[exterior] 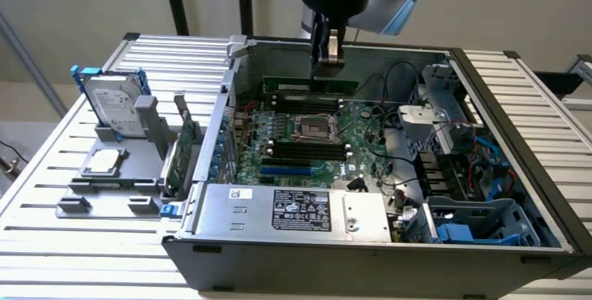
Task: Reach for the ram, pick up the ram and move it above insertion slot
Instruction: 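Pick up the ram and move it above insertion slot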
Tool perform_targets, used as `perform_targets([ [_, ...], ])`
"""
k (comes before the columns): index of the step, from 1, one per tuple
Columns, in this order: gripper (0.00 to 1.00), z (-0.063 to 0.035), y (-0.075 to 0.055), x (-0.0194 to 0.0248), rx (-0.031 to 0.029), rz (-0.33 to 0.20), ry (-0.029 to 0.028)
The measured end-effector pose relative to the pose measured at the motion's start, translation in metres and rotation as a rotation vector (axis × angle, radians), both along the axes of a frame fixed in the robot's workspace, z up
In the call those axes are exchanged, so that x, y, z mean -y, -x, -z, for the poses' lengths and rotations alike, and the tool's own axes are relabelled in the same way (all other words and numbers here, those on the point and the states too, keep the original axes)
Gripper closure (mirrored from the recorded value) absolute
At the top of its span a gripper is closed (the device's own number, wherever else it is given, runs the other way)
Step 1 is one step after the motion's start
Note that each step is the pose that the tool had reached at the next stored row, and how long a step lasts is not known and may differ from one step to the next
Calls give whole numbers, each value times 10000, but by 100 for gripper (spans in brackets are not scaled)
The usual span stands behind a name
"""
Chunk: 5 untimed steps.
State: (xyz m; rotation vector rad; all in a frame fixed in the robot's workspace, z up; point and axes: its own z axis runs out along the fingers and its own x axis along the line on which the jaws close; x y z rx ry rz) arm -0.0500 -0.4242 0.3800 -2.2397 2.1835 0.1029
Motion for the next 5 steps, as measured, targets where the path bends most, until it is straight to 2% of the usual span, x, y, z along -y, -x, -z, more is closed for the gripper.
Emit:
perform_targets([
  [5, 87, 0, 0, 0, 0, 0, 0],
])
